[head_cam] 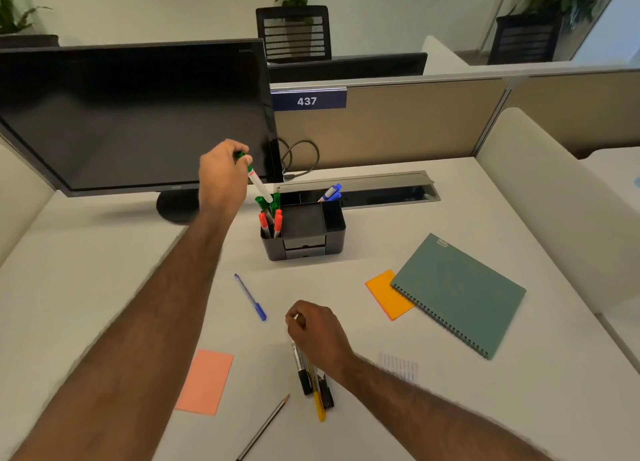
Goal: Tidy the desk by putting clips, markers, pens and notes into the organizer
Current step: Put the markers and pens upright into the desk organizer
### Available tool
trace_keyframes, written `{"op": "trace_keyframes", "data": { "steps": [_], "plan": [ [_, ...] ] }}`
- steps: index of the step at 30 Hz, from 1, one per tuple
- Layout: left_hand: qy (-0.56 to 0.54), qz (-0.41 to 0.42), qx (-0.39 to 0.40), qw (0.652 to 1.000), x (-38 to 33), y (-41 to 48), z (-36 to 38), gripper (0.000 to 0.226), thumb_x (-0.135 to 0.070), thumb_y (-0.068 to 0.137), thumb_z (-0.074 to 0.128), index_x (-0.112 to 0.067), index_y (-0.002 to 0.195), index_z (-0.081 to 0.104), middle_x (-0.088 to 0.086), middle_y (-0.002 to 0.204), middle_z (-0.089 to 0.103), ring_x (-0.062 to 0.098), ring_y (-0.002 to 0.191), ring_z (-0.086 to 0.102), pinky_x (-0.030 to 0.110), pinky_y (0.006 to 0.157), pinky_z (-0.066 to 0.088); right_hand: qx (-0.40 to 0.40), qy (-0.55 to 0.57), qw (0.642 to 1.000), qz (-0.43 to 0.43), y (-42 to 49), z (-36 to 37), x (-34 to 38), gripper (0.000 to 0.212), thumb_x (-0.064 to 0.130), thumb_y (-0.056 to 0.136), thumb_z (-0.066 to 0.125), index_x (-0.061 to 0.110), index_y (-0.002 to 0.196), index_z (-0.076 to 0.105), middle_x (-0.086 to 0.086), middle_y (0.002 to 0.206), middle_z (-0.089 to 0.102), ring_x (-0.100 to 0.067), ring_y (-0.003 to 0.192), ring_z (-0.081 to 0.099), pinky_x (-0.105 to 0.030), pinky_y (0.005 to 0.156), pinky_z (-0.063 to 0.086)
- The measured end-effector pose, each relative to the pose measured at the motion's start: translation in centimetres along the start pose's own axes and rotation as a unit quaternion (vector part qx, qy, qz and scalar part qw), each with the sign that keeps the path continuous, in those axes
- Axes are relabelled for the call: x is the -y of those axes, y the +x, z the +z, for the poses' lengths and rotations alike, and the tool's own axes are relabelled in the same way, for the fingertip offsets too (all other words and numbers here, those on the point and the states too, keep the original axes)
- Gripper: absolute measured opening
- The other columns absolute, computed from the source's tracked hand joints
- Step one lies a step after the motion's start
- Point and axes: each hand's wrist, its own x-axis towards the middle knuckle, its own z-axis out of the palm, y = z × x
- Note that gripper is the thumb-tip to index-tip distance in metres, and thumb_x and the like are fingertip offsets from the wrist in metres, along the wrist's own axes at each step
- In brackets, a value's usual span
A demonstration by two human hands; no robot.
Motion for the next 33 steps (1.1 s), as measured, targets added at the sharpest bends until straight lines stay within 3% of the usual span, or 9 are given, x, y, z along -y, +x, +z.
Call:
{"op": "trace_keyframes", "data": {
  "steps": [3, 7, 12, 15, 18, 19, 23, 27, 33],
  "plan": [
    [0.014, 0.001, 0.015, 1.0, 0.9, 0.2, 1.9, 0.023, -0.023, 0.097, 0.06, -0.019, 0.119, 0.064, -0.002, 0.107, 0.067, 0.009, 0.092, 0.064, 0.019, 0.079, 0.053, -0.004, -0.004, 1.0, 0.009, -0.2, -0.3, -0.6, 0.01, 0.027, 0.095, 0.054, 0.024, 0.096, 0.064, 0.015, 0.082, 0.061, -0.006, 0.071, 0.06, -0.02, 0.069, 0.053],
    [0.06, -0.011, 0.057, 0.997, 2.8, -0.3, 4.0, 0.024, -0.024, 0.098, 0.058, -0.021, 0.121, 0.063, -0.001, 0.109, 0.068, 0.002, 0.076, 0.059, 0.011, 0.06, 0.04, -0.012, -0.011, 1.0, 0.022, -0.3, -1.1, -1.4, 0.01, 0.025, 0.095, 0.054, 0.023, 0.098, 0.064, 0.013, 0.086, 0.064, -0.007, 0.076, 0.061, -0.019, 0.071, 0.052],
    [0.103, -0.044, 0.13, 0.985, 4.5, -1.4, 5.4, 0.027, -0.019, 0.099, 0.057, -0.017, 0.126, 0.061, 0.006, 0.116, 0.067, 0.009, 0.08, 0.061, 0.019, 0.063, 0.048, -0.026, -0.005, 0.999, 0.044, 0.0, -1.9, -2.2, 0.011, 0.024, 0.095, 0.054, 0.021, 0.098, 0.065, 0.008, 0.088, 0.068, -0.009, 0.077, 0.064, -0.023, 0.071, 0.055],
    [0.087, -0.043, 0.115, 0.989, 4.0, -2.6, 5.2, 0.038, -0.016, 0.098, 0.059, -0.014, 0.136, 0.055, 0.009, 0.132, 0.059, 0.02, 0.11, 0.061, 0.025, 0.087, 0.051, -0.035, 0.004, 0.998, 0.054, 0.2, -2.4, -2.5, 0.011, 0.022, 0.095, 0.055, 0.02, 0.098, 0.065, 0.005, 0.089, 0.069, -0.01, 0.079, 0.065, -0.029, 0.074, 0.057],
    [0.048, -0.034, 0.064, 0.996, 3.8, -5.0, 4.3, 0.036, -0.016, 0.1, 0.055, -0.011, 0.136, 0.054, 0.009, 0.135, 0.054, 0.009, 0.107, 0.053, -0.005, 0.074, 0.036, -0.045, -0.01, 0.997, 0.067, 0.2, -2.9, -2.9, 0.01, 0.02, 0.095, 0.057, 0.019, 0.101, 0.066, 0.003, 0.093, 0.07, -0.01, 0.08, 0.064, -0.029, 0.075, 0.056],
    [0.033, -0.029, 0.05, 0.998, 4.1, -6.3, 4.1, 0.034, -0.016, 0.101, 0.053, -0.009, 0.134, 0.055, 0.009, 0.133, 0.055, 0.007, 0.104, 0.05, -0.007, 0.072, 0.034, -0.039, -0.026, 0.996, 0.073, 0.2, -2.9, -3.0, 0.01, 0.02, 0.095, 0.058, 0.019, 0.101, 0.066, 0.003, 0.094, 0.069, -0.01, 0.081, 0.064, -0.028, 0.074, 0.055],
    [0.065, 0.014, 0.048, 0.997, 7.4, -14.1, 3.9, 0.028, -0.013, 0.102, 0.047, -0.011, 0.128, 0.058, 0.007, 0.133, 0.056, 0.019, 0.124, 0.05, 0.012, 0.102, 0.025, 0.04, -0.144, 0.985, 0.084, -0.8, -2.4, -3.2, 0.008, 0.021, 0.094, 0.056, 0.018, 0.097, 0.063, 0.001, 0.097, 0.067, -0.015, 0.084, 0.062, -0.032, 0.073, 0.053],
    [0.069, 0.048, 0.146, 0.986, 10.8, -21.8, 3.9, 0.026, -0.003, 0.098, 0.049, -0.016, 0.114, 0.065, 0.001, 0.124, 0.06, 0.015, 0.12, 0.051, 0.016, 0.103, 0.026, 0.11, -0.2, 0.964, 0.135, -2.7, -1.5, -3.4, 0.018, 0.034, 0.085, 0.064, 0.021, 0.092, 0.055, 0.0, 0.095, 0.066, -0.02, 0.084, 0.064, -0.028, 0.063, 0.044],
    [0.07, 0.022, 0.185, 0.98, 13.2, -25.9, 3.0, 0.026, -0.004, 0.098, 0.05, -0.021, 0.112, 0.065, -0.013, 0.116, 0.058, 0.015, 0.113, 0.055, 0.019, 0.098, 0.033, 0.112, -0.22, 0.949, 0.195, -3.8, -0.4, -3.0, 0.037, 0.037, 0.083, 0.067, 0.018, 0.112, 0.053, 0.0, 0.105, 0.065, -0.02, 0.092, 0.065, -0.03, 0.071, 0.05]
  ]
}}
